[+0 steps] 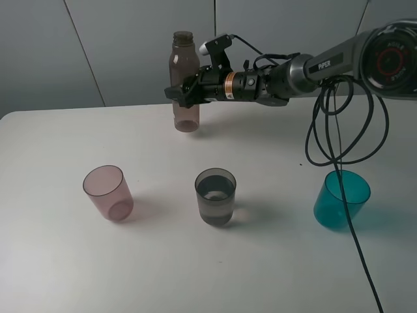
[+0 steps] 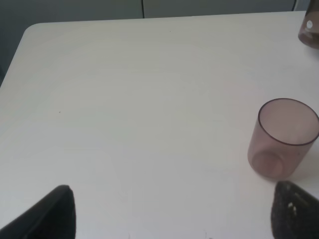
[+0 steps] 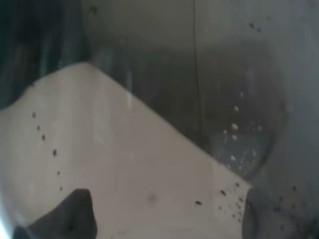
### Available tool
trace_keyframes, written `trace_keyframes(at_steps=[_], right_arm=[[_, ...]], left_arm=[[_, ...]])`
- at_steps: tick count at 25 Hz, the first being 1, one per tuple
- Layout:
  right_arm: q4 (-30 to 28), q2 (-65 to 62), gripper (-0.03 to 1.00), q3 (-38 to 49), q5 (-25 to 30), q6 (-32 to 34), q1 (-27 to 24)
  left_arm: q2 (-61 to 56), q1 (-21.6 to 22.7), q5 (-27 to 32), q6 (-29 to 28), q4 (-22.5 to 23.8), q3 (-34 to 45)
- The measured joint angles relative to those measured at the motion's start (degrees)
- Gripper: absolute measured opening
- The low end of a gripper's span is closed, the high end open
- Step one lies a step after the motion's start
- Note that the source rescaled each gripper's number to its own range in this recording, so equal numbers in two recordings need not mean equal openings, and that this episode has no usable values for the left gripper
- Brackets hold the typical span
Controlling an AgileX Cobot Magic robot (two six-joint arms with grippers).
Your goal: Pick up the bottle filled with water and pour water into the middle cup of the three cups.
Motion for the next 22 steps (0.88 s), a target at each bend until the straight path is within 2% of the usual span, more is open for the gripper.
trace_keyframes(at_steps=[22], right_arm=[[2.7, 2.1, 0.0, 0.0, 2.3, -3.5, 0.1]], left_arm=[[0.0, 0.0, 0.0, 0.0, 0.0, 0.0]])
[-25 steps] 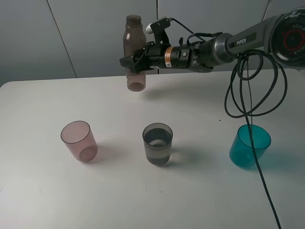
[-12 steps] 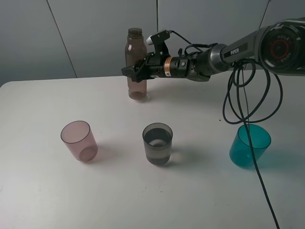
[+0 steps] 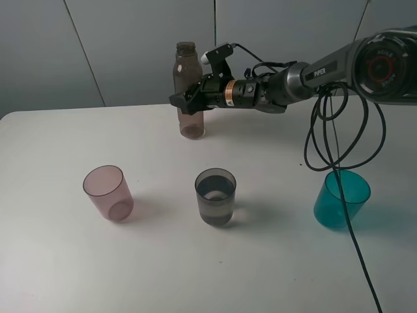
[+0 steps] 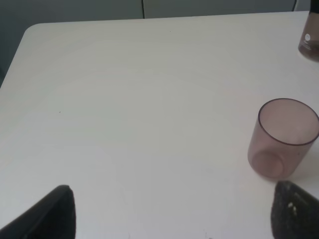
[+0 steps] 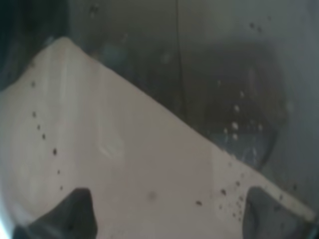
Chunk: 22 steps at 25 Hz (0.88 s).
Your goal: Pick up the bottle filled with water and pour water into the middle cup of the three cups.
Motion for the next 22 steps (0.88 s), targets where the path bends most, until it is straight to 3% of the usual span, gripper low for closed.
trace_keyframes(at_steps=[6, 9, 22], right_arm=[[0.3, 0.7, 0.0, 0.0, -3.9, -13.7, 1.0], [1.3, 0.9, 0.0, 0.0, -4.8, -17.3, 1.6], [1.6, 0.9, 0.0, 0.0, -4.1, -12.4, 1.7]], left_arm=[[0.0, 0.0, 0.0, 0.0, 0.0, 0.0], [0.0, 0.0, 0.0, 0.0, 0.0, 0.0], [0.0, 0.0, 0.0, 0.0, 0.0, 0.0]])
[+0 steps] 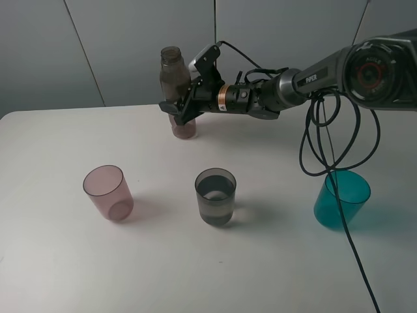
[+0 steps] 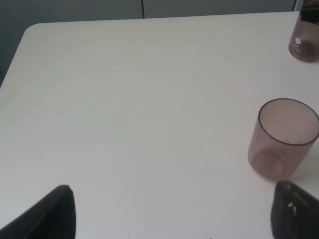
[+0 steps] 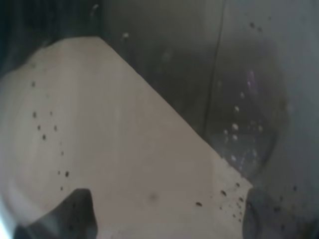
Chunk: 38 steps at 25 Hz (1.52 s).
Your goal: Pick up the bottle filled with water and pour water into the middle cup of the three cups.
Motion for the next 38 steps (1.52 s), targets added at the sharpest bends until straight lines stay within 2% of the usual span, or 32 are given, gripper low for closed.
trace_keyframes(at_steps=[14, 15, 16, 19, 20, 22, 38], right_arm=[[-0.1, 0.0, 0.02, 0.0, 1.3, 1.2, 0.0], [-0.1, 0.0, 0.1, 0.0, 1.3, 1.8, 0.0], [-0.1, 0.0, 0.24, 0.0, 1.3, 2.5, 0.0], [-0.1, -0.1, 0.81, 0.0, 1.3, 5.0, 0.0], [-0.1, -0.1, 0.9, 0.0, 1.2, 5.5, 0.0], [-0.1, -0.1, 0.98, 0.0, 1.2, 6.1, 0.0], [-0.5, -1.5, 1.0, 0.0, 5.5, 8.4, 0.0]], left_arm=[[0.0, 0.0, 0.0, 0.0, 0.0, 0.0], [0.0, 0.0, 0.0, 0.0, 0.0, 0.0], [0.0, 0.0, 0.0, 0.0, 0.0, 0.0], [0.0, 0.0, 0.0, 0.0, 0.0, 0.0], [0.0, 0.0, 0.0, 0.0, 0.0, 0.0], [0.0, 0.0, 0.0, 0.0, 0.0, 0.0], [0.0, 0.0, 0.0, 0.0, 0.0, 0.0]])
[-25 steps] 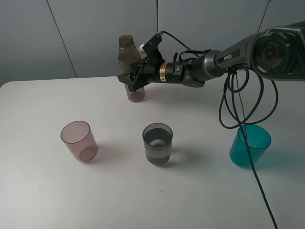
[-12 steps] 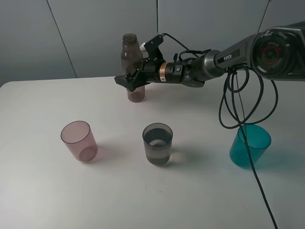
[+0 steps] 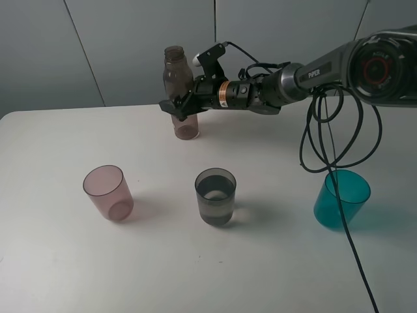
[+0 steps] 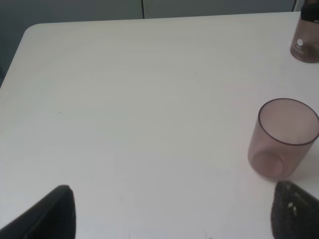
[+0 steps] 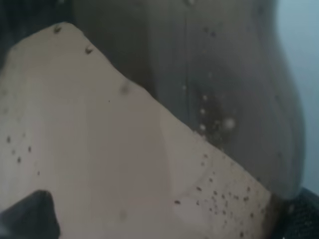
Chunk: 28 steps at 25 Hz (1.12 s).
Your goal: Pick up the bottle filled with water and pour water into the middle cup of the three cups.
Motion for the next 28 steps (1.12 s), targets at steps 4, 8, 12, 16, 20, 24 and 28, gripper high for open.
trace_keyframes(at_steps=[4, 8, 12, 16, 20, 24, 28], right_arm=[[0.0, -0.6, 1.0, 1.4, 0.4, 1.0, 0.0], [-0.1, -1.9, 1.0, 5.5, 2.7, -0.9, 0.0], [0.2, -4.6, 1.0, 10.3, 3.3, -4.8, -0.9], [0.5, -6.6, 1.0, 14.1, 4.5, -5.8, -1.8], [1.4, -9.6, 1.0, 18.0, 4.9, -7.0, -2.8], [1.7, -13.3, 1.0, 22.6, 5.1, -8.5, -4.4], [3.3, -17.8, 1.0, 27.6, 7.2, -9.0, -6.0]], left_arm=[[0.0, 0.0, 0.0, 0.0, 0.0, 0.0], [0.0, 0.0, 0.0, 0.0, 0.0, 0.0], [0.0, 0.0, 0.0, 0.0, 0.0, 0.0], [0.0, 0.0, 0.0, 0.0, 0.0, 0.0], [0.0, 0.0, 0.0, 0.0, 0.0, 0.0], [0.0, 0.0, 0.0, 0.0, 0.0, 0.0], [0.0, 0.0, 0.0, 0.0, 0.0, 0.0]])
